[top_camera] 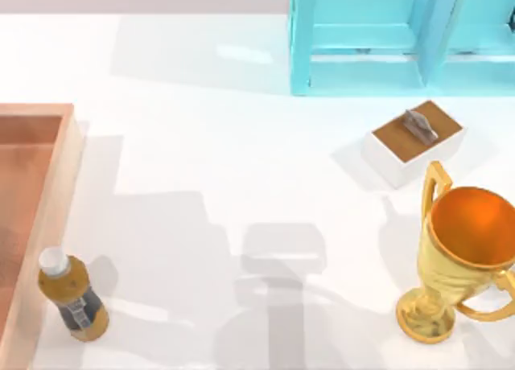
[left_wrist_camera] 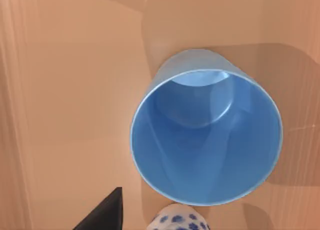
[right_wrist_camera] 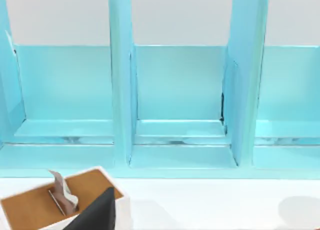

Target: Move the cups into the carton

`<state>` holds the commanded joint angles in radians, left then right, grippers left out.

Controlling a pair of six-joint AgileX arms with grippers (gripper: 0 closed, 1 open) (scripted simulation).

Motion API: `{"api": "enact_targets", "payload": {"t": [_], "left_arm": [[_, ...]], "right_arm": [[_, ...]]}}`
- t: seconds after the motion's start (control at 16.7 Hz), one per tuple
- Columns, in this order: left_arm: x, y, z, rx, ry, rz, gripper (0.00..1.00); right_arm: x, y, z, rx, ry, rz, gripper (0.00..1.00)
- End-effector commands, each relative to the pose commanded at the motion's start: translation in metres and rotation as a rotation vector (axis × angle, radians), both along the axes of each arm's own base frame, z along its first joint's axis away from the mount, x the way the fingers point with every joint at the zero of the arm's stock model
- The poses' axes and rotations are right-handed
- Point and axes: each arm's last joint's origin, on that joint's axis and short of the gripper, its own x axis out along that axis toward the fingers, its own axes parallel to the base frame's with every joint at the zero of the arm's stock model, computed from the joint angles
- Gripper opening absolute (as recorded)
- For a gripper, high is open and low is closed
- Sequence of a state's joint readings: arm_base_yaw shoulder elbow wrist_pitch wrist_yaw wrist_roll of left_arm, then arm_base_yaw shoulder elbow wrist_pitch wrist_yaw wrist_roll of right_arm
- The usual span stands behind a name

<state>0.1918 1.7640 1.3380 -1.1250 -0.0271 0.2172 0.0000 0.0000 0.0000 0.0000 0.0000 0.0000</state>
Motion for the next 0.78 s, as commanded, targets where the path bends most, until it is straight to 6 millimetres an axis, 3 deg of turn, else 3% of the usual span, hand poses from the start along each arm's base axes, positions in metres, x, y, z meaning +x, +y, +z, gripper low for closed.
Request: {"api": "enact_targets", "payload": {"t": [0.18, 0.6, 0.78], "left_arm": [[0.002, 0.001, 0.010, -0.002, 0.001, 0.007, 1.00], [0.002, 0.001, 0.086, -0.002, 0.000, 0.003, 1.00], [0.000, 0.000, 0.100, 0.000, 0.000, 0.000, 1.00]], "right_arm": [[0.000, 0.000, 0.000, 0.000, 0.000, 0.000, 1.00], [0.000, 0.000, 0.000, 0.000, 0.000, 0.000, 1.00], [0.000, 0.000, 0.000, 0.000, 0.000, 0.000, 1.00]]}}
